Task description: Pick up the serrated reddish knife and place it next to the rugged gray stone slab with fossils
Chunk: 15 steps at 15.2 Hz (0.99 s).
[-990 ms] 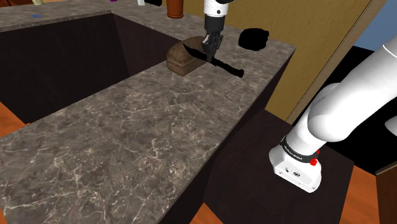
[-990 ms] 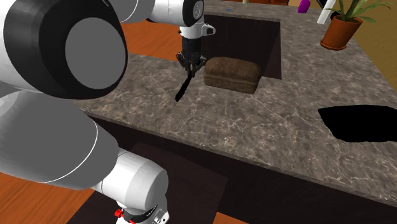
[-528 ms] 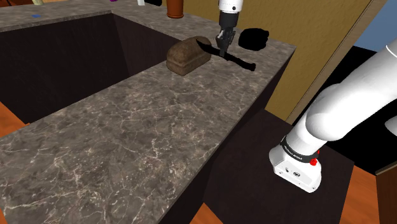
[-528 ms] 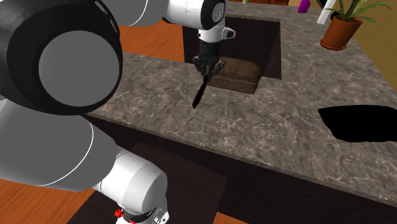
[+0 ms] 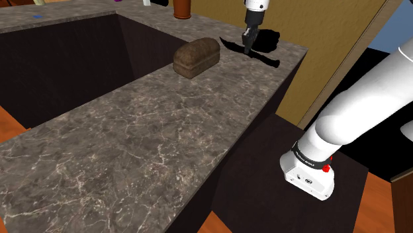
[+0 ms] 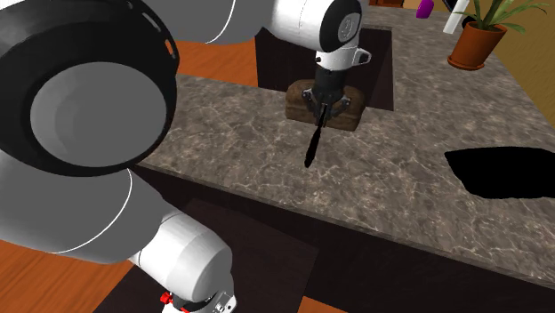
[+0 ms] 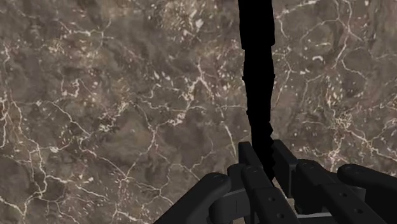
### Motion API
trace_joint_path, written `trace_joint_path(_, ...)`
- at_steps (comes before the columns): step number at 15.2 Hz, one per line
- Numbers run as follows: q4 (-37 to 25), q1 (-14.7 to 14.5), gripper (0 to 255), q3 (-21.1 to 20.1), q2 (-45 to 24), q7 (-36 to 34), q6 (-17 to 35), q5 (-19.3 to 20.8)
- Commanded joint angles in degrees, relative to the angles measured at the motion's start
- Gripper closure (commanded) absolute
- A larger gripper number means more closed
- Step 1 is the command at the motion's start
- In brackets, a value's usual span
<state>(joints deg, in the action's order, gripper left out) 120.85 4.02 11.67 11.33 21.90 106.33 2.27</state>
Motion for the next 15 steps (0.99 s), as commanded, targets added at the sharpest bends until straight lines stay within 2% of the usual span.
trace_joint_path(1,-1.7,1.1,255,1.6,-1.3,2.7,-0.4,0.2)
trace_joint_path(8,-7.7,5.2,255,7.4,-6.7,12.9,-0.9,0.0)
trace_joint_path(15,-17.0,9.8,255,12.4,-15.0,23.4,-2.3,-2.6)
